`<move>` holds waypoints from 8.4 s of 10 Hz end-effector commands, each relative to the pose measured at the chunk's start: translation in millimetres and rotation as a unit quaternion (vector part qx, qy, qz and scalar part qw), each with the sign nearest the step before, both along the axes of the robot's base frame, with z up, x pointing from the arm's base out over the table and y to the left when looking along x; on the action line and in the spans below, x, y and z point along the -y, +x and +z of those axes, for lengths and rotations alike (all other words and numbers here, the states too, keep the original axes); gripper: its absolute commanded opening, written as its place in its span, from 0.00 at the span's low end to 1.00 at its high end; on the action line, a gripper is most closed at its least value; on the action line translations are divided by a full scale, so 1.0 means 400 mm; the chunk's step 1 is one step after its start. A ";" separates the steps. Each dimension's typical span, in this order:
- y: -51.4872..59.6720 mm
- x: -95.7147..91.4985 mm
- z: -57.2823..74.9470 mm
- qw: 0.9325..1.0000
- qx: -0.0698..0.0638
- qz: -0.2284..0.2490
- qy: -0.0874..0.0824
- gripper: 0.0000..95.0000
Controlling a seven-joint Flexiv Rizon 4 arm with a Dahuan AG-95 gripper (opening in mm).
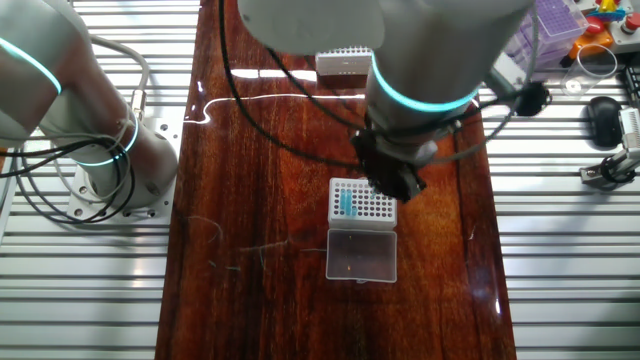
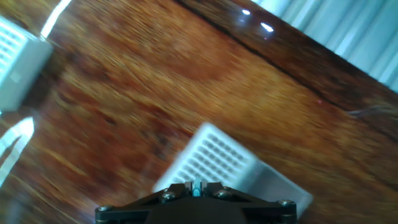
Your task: Transfer all medium pipette tips from one holder to another
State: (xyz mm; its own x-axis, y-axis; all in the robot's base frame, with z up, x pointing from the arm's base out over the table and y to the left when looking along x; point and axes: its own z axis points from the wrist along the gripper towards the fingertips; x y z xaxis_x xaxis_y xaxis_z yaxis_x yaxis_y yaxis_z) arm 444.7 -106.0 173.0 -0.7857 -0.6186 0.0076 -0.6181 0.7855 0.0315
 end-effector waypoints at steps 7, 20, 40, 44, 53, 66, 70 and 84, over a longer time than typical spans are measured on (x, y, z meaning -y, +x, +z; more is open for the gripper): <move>-0.022 -0.019 -0.056 1.000 0.007 -0.008 0.000 0.00; -0.065 -0.032 -0.097 1.000 0.026 -0.017 0.003 0.00; -0.068 -0.030 -0.097 0.999 0.022 -0.024 0.000 0.00; -0.064 -0.029 -0.122 0.999 0.026 -0.027 -0.001 0.00; -0.064 -0.028 -0.180 0.999 0.027 -0.029 -0.004 0.20; -0.088 -0.415 -0.132 0.991 0.012 -0.127 -0.025 0.00; -0.088 -0.415 -0.132 0.999 -0.024 -0.023 -0.012 0.00; -0.042 -0.957 -0.178 0.988 0.000 -0.155 -0.015 0.00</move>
State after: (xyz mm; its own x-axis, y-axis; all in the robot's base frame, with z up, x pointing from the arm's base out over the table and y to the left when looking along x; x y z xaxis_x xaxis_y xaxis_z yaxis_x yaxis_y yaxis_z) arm 422.8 209.6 111.8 -0.8761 -0.4812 0.0298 -0.4769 0.8741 0.0926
